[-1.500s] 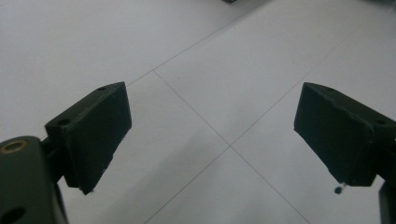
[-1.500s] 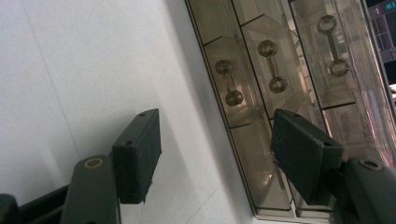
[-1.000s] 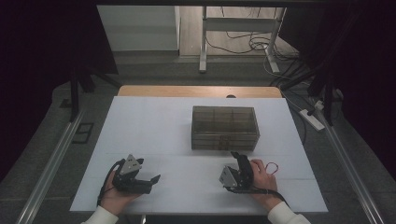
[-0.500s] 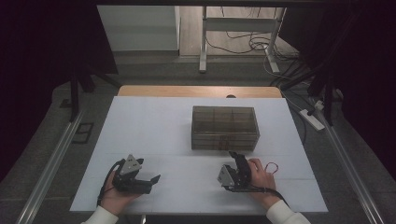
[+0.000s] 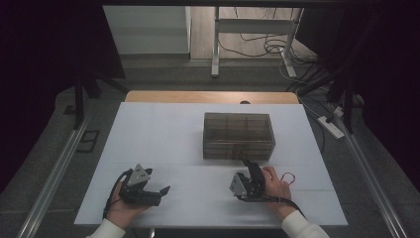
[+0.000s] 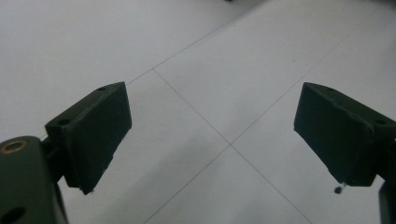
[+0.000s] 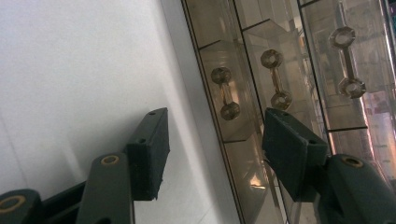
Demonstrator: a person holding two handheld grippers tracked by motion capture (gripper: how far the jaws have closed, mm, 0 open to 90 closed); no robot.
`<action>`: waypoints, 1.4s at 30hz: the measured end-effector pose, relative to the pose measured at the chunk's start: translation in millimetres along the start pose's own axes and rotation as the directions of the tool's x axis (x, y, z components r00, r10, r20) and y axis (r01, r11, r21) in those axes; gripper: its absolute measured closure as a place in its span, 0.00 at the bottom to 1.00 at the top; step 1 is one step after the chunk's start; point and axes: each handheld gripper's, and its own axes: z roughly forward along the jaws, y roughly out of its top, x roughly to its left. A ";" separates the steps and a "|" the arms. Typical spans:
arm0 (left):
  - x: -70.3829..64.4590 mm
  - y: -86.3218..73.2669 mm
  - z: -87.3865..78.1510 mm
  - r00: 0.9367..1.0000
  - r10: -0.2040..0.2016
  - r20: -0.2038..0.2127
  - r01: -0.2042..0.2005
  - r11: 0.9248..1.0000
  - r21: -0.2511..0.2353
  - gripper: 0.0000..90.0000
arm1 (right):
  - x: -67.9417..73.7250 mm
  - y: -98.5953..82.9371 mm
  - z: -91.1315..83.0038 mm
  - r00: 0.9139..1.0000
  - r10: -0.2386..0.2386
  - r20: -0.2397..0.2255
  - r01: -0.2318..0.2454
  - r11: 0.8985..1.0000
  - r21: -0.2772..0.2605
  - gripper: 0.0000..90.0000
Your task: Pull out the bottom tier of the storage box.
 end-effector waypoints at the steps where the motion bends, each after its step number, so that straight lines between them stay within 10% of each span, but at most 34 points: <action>1: 0.0 0.0 0.0 1.000 0.000 0.000 0.000 1.000 0.000 0.11 | -0.1 0.1 0.2 1.000 -0.002 0.001 0.002 1.000 0.004 0.46; 42: 0.3 -0.3 -0.6 1.000 0.001 -0.001 -0.001 1.000 -0.001 0.12 | -0.3 6.0 16.0 0.998 -0.060 0.030 0.059 0.998 0.031 0.62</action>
